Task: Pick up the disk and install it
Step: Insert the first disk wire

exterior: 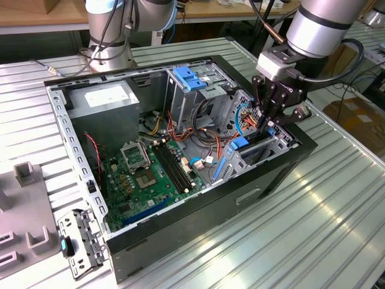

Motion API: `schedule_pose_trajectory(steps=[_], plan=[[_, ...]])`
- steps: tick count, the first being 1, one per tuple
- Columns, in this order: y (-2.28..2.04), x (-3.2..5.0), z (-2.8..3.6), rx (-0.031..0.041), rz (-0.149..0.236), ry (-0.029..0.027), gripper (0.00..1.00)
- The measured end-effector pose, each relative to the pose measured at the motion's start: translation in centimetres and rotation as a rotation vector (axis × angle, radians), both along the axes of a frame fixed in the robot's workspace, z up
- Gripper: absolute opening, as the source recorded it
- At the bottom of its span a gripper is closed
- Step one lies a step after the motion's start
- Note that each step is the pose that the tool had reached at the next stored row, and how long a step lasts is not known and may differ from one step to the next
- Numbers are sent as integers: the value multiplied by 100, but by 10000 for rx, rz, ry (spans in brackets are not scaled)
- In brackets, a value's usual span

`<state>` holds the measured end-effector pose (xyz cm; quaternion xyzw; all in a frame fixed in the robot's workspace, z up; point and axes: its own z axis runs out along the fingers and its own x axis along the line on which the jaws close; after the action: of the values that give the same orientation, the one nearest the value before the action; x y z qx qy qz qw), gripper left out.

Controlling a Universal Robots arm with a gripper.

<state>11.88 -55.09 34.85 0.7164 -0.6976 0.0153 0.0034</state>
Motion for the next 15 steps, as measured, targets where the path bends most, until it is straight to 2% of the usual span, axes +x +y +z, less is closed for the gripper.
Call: schedule_pose_trajectory(steps=[7,9,15], plan=[[0,0,-38,2,0,0,16],[0,0,-66,1,0,0,16],[0,-2,-70,1,0,0,16]])
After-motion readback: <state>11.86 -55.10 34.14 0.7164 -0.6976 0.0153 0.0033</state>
